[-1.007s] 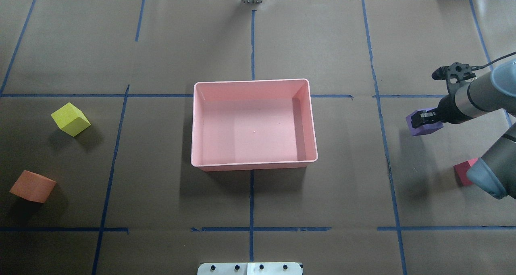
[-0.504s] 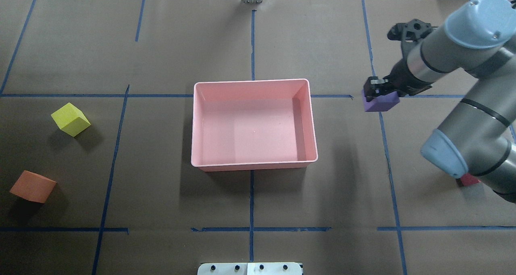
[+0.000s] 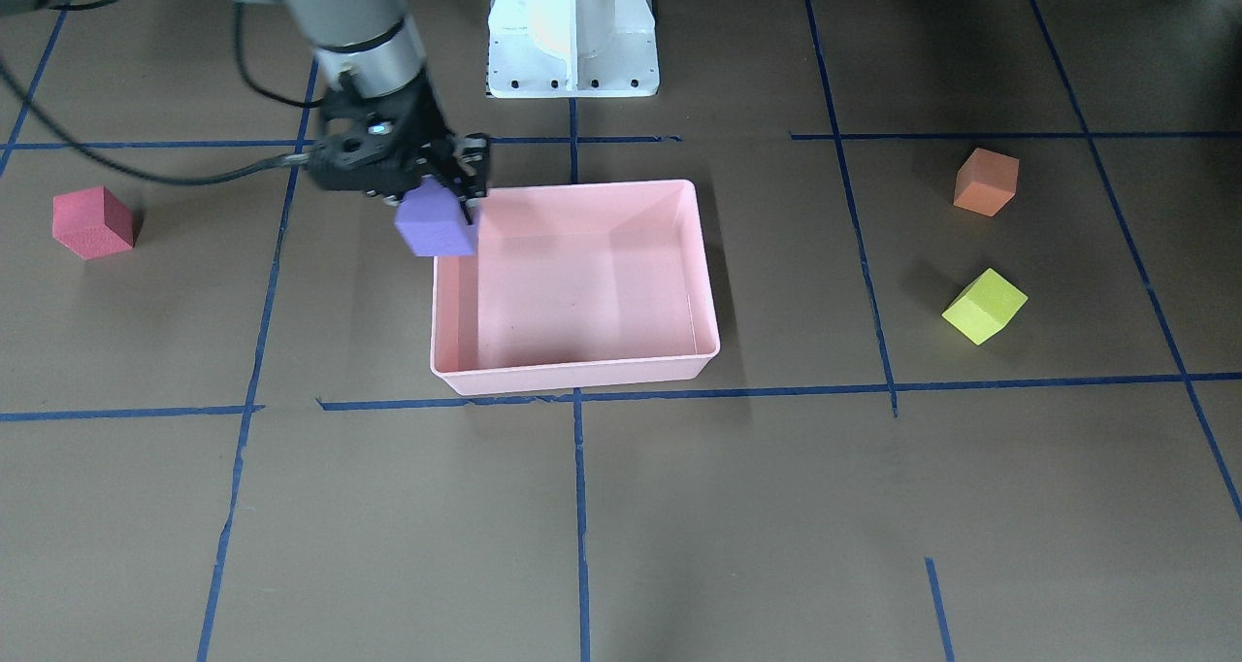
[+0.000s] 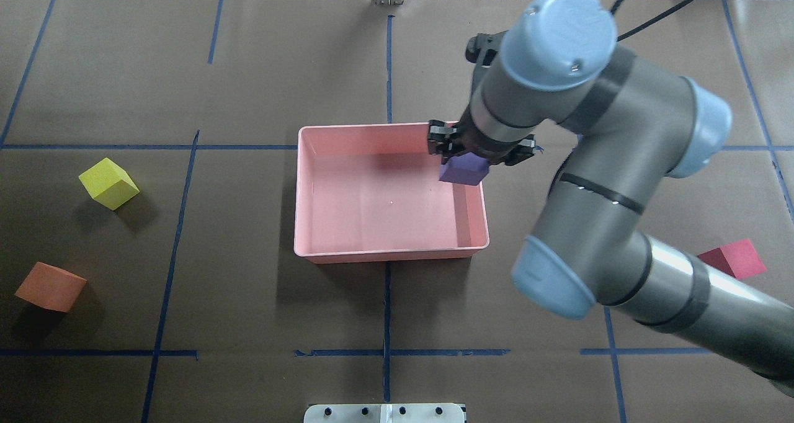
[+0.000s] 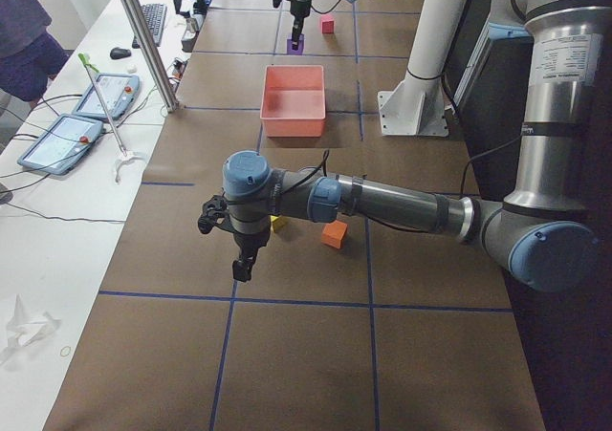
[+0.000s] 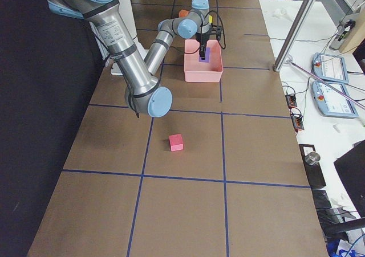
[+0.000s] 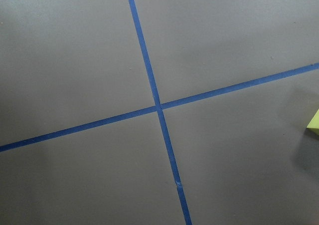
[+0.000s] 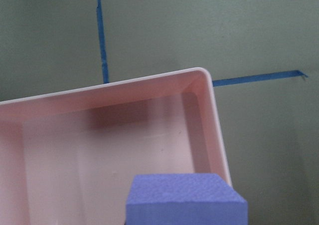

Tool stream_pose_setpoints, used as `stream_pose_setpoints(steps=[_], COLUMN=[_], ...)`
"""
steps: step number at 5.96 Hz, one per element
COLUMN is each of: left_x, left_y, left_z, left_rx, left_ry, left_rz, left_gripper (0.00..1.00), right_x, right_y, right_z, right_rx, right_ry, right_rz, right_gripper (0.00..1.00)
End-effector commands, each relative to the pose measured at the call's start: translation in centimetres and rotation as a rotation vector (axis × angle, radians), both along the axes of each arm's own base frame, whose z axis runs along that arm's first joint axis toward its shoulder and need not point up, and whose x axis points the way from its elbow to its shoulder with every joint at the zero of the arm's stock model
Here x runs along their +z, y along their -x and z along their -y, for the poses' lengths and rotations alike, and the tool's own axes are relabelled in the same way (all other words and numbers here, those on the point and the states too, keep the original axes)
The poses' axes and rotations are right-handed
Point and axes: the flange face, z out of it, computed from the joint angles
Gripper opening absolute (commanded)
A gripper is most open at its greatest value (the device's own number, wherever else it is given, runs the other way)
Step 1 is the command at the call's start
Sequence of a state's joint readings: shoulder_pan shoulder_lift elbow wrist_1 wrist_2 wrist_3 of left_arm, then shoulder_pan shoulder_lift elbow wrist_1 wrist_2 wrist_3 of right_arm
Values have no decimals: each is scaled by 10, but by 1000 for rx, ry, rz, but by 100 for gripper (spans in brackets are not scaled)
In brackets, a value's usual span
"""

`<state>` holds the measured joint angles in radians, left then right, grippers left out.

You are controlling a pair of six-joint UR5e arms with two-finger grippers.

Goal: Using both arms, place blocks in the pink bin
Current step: 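Carry the purple cube with the right gripper and release it in the pink bin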

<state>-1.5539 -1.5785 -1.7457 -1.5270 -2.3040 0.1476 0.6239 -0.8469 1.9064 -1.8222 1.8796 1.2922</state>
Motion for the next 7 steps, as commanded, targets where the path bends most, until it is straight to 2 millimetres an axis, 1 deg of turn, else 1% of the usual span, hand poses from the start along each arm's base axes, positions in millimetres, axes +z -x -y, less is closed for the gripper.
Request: stream_pose_setpoints(steps=[1,2,3,4,5,6,7], left_x=[-2,-2,-6,-14,-14,-31,-43], left_y=[0,0,0,-19,-63,-108,-132], left_z=[1,1,3,8,14,22,28], left_rx=[1,4,0,38,122,203,225], left_ry=[-5,-9,-40,-106,-165,-248,-268], left_rz=[0,0,-1,-3,-10,-26,-41], left_gripper=[100,100,100,100,100,100,100], right_x=[-56,-52,-45,-49,-45,-30,6], right_y=[88,104,106,102,81,40,-20], right_z=[-25,-37,-38,-40,-21,17,39], right_rx=[63,48,44,21,-22,-64,-117], right_ry=[41,42,44,41,-19,-32,-83], right_rz=[-32,-49,-61,-83,-122,-120,-123], right_gripper=[21,78,99,100,100,100,100])
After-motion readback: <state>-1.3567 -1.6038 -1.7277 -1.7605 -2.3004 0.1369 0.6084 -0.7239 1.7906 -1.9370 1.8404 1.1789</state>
